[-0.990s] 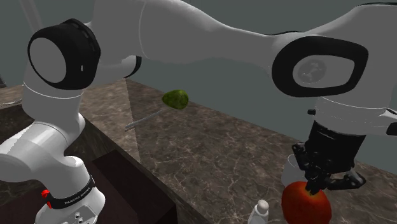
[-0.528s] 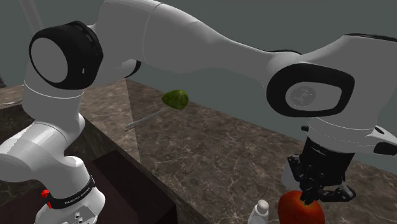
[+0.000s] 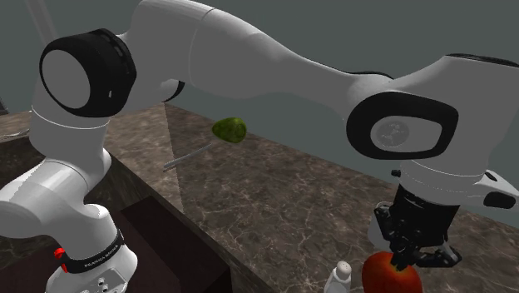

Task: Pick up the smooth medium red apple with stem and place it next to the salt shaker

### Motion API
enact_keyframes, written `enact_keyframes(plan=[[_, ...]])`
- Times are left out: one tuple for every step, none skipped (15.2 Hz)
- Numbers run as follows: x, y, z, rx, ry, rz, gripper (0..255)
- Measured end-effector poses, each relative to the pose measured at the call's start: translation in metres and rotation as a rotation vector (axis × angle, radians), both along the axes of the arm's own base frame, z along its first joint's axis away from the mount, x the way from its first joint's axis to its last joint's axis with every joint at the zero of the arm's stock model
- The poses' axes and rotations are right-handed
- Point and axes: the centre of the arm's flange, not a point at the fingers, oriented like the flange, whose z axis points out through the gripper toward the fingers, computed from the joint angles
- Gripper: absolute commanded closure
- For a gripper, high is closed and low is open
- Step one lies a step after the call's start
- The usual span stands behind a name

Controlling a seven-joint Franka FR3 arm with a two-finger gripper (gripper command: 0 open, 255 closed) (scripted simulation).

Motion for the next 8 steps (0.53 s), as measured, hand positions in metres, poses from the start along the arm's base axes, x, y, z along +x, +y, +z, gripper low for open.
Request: enact_keyframes(plan=[[0.0, 0.0, 0.0, 0.0, 0.0, 0.0, 0], [0.0, 0.0, 0.0, 0.0, 0.0, 0.0, 0], [0.0, 0.0, 0.0001, 0.0, 0.0, 0.0, 0], [0.0, 0.0, 0.0001, 0.0, 0.0, 0.0, 0], [0.0, 0.0, 0.0001, 0.0, 0.0, 0.0, 0], [0.0, 0.0, 0.0001, 0.0, 0.0, 0.0, 0], [0.0, 0.0, 0.0001, 0.0, 0.0, 0.0, 0], [-0.0012, -0.0005, 0.0062, 0.0, 0.0, 0.0, 0]])
